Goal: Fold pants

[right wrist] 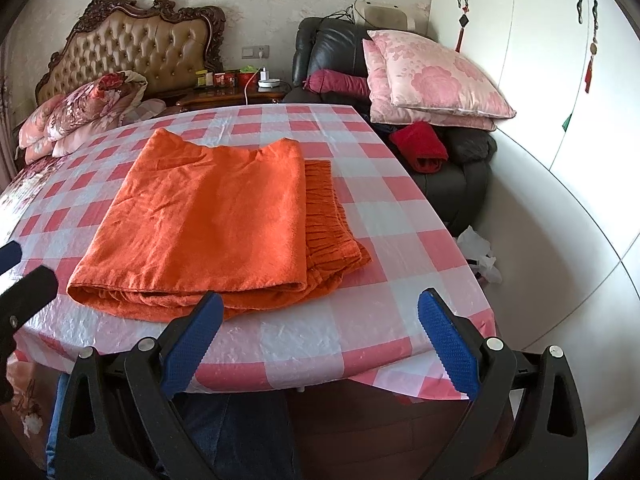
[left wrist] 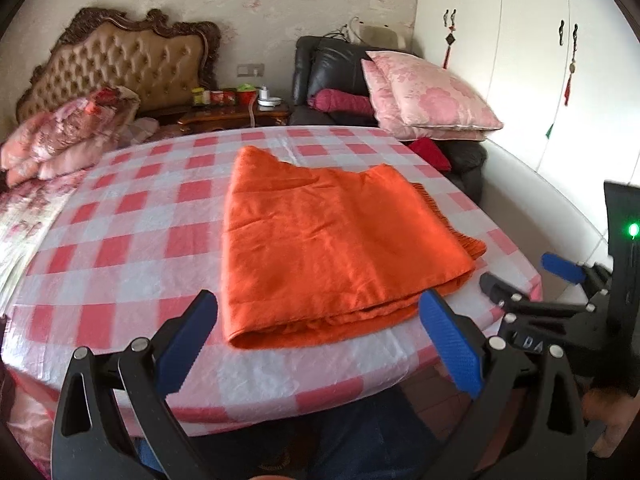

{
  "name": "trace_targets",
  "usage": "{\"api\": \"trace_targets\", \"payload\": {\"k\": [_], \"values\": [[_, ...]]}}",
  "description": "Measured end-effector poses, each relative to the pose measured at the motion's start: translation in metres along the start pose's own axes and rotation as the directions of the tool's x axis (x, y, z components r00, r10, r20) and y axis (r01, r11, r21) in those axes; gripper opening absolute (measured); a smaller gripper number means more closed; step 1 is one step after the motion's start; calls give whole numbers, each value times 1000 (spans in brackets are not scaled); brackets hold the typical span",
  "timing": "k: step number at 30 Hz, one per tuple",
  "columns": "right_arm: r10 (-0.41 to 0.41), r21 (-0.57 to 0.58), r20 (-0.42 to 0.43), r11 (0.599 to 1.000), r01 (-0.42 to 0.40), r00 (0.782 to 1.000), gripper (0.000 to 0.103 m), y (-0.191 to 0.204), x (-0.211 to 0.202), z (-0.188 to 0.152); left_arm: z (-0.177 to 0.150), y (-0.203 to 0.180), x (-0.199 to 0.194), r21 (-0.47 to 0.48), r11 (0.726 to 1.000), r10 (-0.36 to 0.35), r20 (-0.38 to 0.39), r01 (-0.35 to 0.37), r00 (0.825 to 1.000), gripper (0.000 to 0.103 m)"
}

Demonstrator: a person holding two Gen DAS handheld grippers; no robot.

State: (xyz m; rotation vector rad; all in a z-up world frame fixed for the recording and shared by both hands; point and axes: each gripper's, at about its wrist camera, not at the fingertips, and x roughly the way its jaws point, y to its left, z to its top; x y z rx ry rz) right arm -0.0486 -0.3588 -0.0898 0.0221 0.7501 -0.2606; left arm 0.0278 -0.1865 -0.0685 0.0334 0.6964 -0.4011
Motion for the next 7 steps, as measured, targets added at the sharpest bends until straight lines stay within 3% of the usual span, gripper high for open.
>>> {"api": "trace_targets", "payload": {"k": [3, 7], "values": [[-3, 10, 1, 1000, 3, 1000, 95, -2, 4, 0, 7, 10, 0, -13, 998, -56, 31, 57, 998, 101], [10, 43, 22, 999, -10, 1000, 95, -1, 8, 6, 14, 88, -29, -137, 991, 19, 143, 0, 990, 101]]}}
